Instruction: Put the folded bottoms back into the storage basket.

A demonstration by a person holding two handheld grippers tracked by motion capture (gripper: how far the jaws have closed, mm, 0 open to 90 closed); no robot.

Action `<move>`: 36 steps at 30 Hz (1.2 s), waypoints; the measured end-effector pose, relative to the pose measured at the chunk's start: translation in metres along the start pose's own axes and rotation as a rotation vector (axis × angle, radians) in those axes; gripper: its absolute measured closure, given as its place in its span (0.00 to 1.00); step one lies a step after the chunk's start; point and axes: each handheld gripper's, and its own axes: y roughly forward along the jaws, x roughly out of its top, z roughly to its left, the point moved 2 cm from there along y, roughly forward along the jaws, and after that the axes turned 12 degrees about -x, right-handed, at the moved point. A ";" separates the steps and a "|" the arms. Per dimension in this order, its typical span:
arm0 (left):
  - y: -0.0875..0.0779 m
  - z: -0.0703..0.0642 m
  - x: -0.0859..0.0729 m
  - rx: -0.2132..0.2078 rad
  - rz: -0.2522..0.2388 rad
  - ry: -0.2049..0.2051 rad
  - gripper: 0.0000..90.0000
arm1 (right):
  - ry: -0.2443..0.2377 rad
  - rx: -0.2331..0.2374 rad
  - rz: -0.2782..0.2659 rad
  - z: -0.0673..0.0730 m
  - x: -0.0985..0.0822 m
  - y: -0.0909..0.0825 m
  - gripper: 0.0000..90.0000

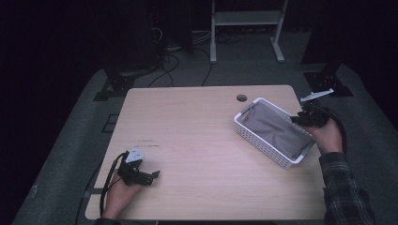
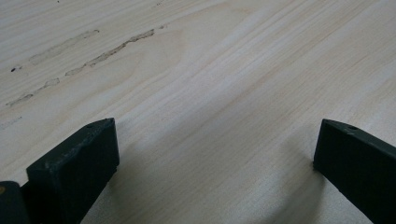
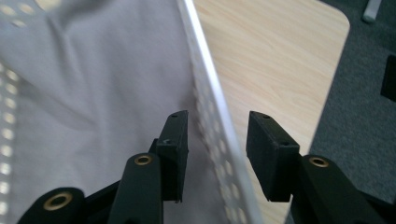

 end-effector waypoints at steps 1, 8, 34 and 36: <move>0.000 0.000 0.000 0.000 0.000 0.000 0.00 | -0.001 -0.007 0.007 -0.002 -0.002 0.001 0.65; 0.000 0.000 0.000 0.000 0.000 0.000 0.00 | 0.000 -0.018 0.049 -0.010 -0.012 0.011 0.80; 0.000 0.000 0.000 0.000 0.003 0.000 0.00 | -0.007 0.099 0.031 0.058 -0.001 -0.002 0.93; 0.000 0.000 0.000 -0.001 0.003 -0.001 0.00 | -0.009 0.105 0.029 0.062 0.000 -0.002 0.93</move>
